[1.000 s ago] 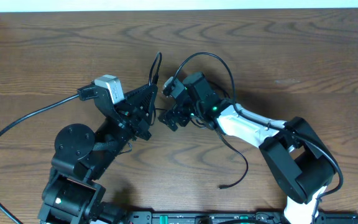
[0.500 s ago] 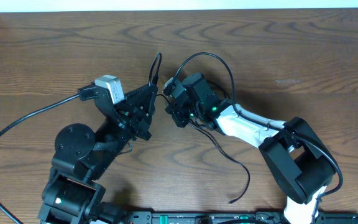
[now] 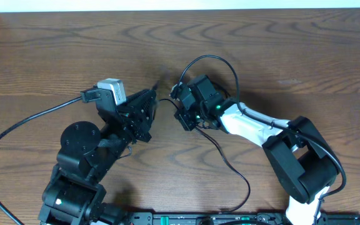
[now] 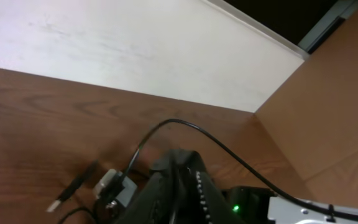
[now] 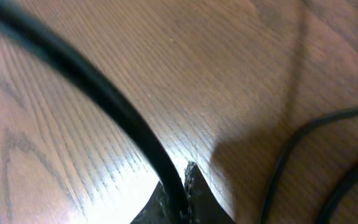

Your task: Untangle cables

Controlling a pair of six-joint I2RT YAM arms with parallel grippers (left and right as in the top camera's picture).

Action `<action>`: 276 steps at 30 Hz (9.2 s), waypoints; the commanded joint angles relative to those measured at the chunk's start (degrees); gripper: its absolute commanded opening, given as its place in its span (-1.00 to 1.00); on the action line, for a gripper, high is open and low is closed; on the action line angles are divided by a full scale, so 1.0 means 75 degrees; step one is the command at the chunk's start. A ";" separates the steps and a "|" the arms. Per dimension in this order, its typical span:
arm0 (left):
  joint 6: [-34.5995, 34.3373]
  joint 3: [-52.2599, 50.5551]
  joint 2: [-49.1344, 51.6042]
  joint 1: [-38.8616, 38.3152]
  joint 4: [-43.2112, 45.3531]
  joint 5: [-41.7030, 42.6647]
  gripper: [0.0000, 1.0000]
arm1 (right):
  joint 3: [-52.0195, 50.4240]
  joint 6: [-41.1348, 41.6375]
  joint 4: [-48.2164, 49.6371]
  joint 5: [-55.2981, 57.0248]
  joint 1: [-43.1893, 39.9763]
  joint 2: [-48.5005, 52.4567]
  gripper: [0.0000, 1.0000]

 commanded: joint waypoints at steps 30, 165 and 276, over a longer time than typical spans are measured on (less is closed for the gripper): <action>0.1017 0.0134 0.0941 0.0038 -0.0568 -0.0125 -0.03 | 0.0338 0.0230 -0.2914 0.1026 -0.1352 -0.1524 -0.98; 0.1647 -0.0029 0.2314 0.0015 -0.2025 -0.0119 -0.01 | 0.4998 0.2238 -0.6000 0.4605 -1.2444 -0.1990 -0.98; 0.1562 -0.0029 0.3098 -0.0801 -0.0705 -0.0047 -0.01 | 0.7216 0.1478 -0.6137 0.3722 -1.0893 0.2381 -0.98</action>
